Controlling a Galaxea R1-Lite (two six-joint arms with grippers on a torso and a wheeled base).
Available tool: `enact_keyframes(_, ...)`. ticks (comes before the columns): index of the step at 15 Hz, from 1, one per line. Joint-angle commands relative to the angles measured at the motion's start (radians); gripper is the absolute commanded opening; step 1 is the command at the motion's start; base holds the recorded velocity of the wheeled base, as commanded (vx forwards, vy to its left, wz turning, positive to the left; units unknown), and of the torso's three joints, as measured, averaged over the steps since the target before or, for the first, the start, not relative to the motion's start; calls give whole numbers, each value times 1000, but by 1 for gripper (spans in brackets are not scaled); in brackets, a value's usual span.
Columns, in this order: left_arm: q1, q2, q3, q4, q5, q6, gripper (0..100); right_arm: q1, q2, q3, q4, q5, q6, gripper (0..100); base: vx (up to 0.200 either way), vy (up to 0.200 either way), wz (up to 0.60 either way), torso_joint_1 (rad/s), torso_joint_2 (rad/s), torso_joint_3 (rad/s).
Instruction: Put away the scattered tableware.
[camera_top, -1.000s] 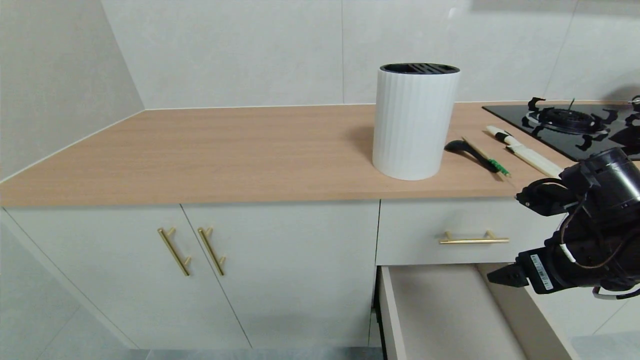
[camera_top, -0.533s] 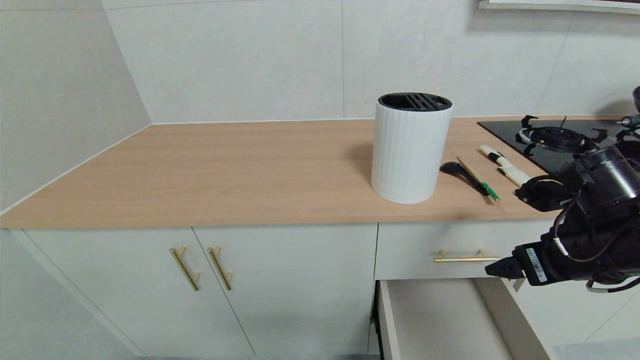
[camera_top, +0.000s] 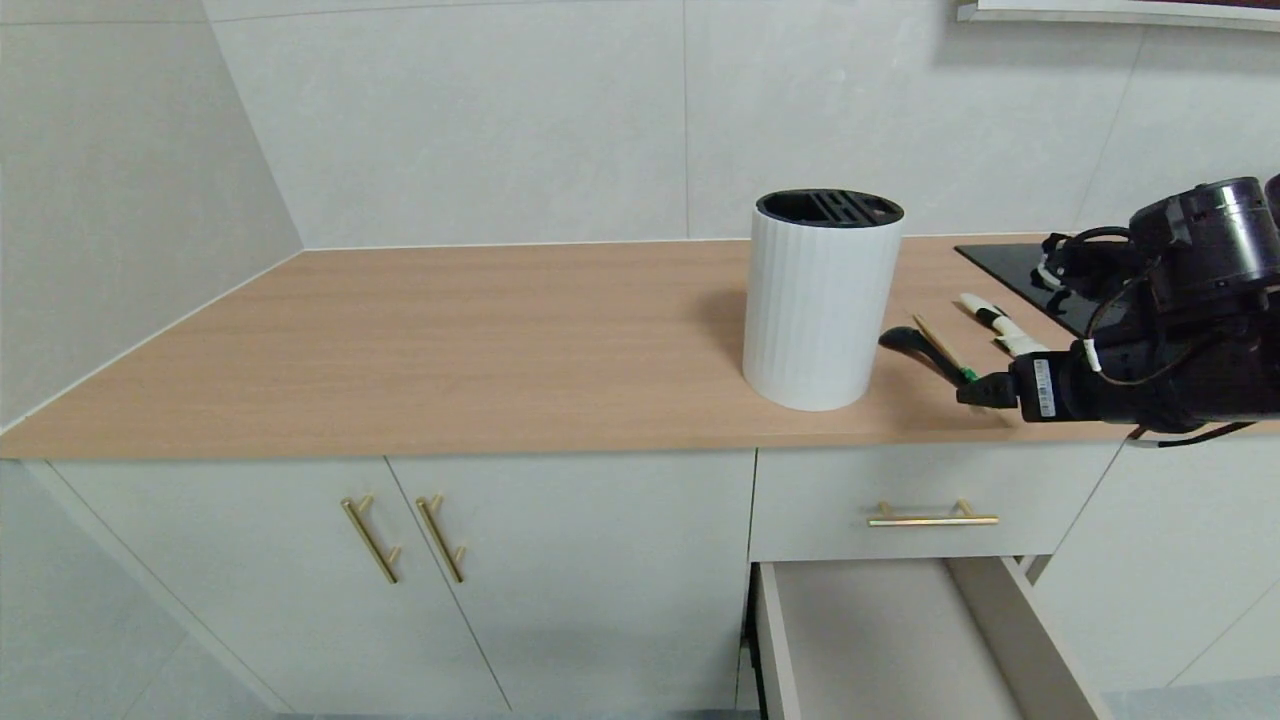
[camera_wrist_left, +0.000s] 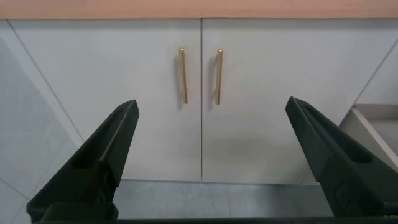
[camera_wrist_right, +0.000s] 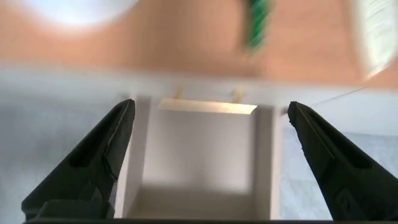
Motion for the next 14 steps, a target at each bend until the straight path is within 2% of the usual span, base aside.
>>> enact_keyframes(1, 0, 0, 0, 0, 0, 0, 100, -43, 98, -44, -13, -6, 2, 100, 0, 0, 0, 0, 0, 0)
enact_keyframes(5, 0, 0, 0, 0, 0, 0, 100, -69, 170, -39, -114, -4, 1, 100, 0, 0, 0, 0, 0, 0)
enact_keyframes(14, 0, 0, 0, 0, 0, 0, 100, -71, 245, -42, -187, -7, 2, 100, 0, 0, 0, 0, 0, 0)
